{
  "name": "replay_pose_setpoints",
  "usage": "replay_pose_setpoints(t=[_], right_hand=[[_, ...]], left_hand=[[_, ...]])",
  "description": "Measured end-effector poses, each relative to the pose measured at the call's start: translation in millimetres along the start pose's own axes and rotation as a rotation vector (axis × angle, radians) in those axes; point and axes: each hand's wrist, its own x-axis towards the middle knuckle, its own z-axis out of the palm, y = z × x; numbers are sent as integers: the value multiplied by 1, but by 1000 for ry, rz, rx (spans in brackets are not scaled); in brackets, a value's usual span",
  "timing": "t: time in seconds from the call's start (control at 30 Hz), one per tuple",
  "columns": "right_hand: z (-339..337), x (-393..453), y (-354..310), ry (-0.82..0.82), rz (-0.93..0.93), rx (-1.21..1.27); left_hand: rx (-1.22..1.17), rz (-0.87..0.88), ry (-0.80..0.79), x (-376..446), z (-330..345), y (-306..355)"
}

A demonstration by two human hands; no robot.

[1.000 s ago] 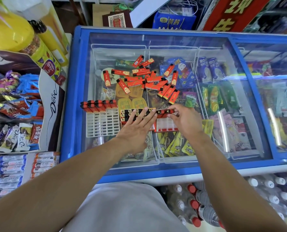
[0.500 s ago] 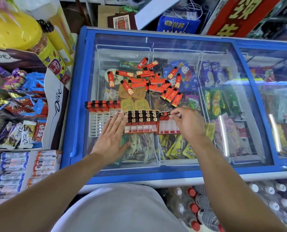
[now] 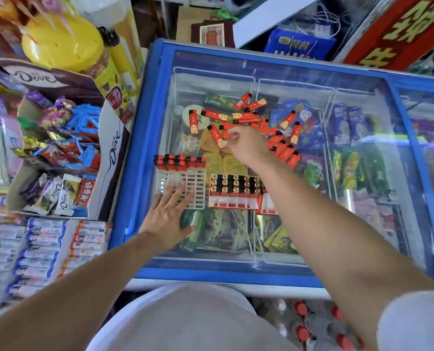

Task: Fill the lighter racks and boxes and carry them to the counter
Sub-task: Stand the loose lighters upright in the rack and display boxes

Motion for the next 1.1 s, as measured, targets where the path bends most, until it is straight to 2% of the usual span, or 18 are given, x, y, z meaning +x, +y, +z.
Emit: replay_pose_setpoints(t=[0.2, 0.37, 0.43, 0.57, 0.7, 0.83, 0.93, 1.0, 1.1], right_hand=[[36, 45, -7, 19, 31, -215], [50, 57, -3, -1, 103, -201], [49, 53, -6, -38, 128, -163], [27, 20, -26, 105, 96, 54], [10, -39, -48, 118, 44, 226], [18, -74, -56, 53, -76, 22], [25, -79, -65, -50, -166, -250], [32, -76, -68, -49, -211, -343], [43, -69, -66, 35, -215, -401]], left_hand=[[-16, 27, -78, 3, -4, -5], [-10, 52, -84, 3, -2, -7], [-5, 61, -74, 2, -2, -8], [25, 59, -52, 2, 0, -10], [71, 72, -51, 1, -2, -12], [83, 94, -71, 1, -6, -17], [50, 106, -106, 2, -10, -19], [23, 108, -130, 2, -13, -19], [-6, 103, -178, 3, -16, -19]])
